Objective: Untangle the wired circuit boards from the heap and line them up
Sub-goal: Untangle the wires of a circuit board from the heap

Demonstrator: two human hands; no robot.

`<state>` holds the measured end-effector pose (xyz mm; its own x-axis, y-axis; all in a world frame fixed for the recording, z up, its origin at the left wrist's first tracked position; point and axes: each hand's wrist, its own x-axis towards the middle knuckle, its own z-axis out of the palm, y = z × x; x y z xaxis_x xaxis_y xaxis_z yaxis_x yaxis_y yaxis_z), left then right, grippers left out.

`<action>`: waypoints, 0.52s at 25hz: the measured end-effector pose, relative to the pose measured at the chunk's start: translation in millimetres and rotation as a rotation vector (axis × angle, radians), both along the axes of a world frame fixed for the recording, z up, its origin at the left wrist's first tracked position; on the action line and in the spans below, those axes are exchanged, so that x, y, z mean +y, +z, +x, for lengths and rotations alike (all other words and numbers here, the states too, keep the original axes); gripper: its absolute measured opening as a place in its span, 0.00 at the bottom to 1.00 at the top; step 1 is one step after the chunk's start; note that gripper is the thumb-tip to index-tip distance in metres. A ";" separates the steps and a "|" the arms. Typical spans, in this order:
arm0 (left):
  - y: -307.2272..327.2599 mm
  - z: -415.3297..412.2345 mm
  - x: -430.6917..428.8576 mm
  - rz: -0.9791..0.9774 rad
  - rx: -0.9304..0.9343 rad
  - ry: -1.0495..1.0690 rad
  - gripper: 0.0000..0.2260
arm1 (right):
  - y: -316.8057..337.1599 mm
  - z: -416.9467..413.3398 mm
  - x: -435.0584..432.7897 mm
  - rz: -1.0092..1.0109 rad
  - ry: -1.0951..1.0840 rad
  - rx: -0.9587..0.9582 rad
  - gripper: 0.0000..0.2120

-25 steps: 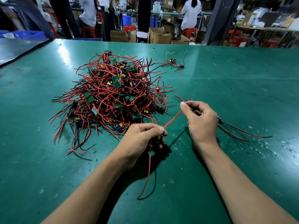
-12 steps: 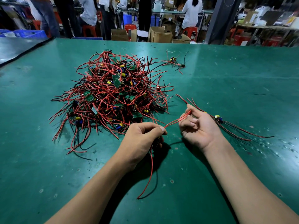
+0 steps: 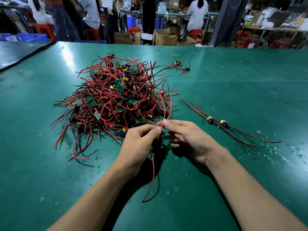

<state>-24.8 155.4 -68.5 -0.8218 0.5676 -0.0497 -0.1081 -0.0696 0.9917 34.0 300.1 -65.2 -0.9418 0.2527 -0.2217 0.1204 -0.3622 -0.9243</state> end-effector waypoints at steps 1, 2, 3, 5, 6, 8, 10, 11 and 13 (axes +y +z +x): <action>-0.4 -0.3 -0.6 0.015 -0.005 0.011 0.08 | -3.2 -0.5 -5.4 0.051 0.035 0.013 0.14; -0.2 -0.4 -1.3 0.017 0.003 0.022 0.07 | -5.3 -1.6 -9.1 0.069 0.044 0.029 0.11; 0.1 -0.2 -1.3 0.012 0.009 0.025 0.07 | -6.2 -1.8 -10.2 0.069 0.042 0.040 0.09; 2.2 -0.8 -2.2 0.017 -0.037 -0.017 0.09 | -6.0 -1.6 -6.3 0.023 0.044 0.051 0.08; 3.7 -1.4 -2.7 0.031 -0.089 -0.062 0.10 | -5.3 -0.5 -2.6 -0.015 0.056 0.060 0.08; 6.7 -3.1 -4.2 0.059 -0.176 -0.141 0.11 | -4.0 2.0 3.3 -0.090 0.094 0.079 0.08; 6.5 -5.3 -5.2 0.080 -0.212 -0.170 0.11 | -3.5 3.3 5.0 -0.132 0.100 0.075 0.06; 5.7 -6.2 -5.2 0.088 -0.218 -0.172 0.11 | -3.4 3.0 4.6 -0.140 0.084 0.068 0.05; 4.7 -6.8 -4.7 0.086 -0.210 -0.163 0.11 | -3.8 1.4 1.7 -0.122 0.026 0.058 0.03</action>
<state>-31.6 150.8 -63.8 -0.6961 0.7010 -0.1553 -0.3277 -0.1178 0.9374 35.3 301.8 -69.0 -0.9597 0.2031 -0.1940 0.0784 -0.4696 -0.8794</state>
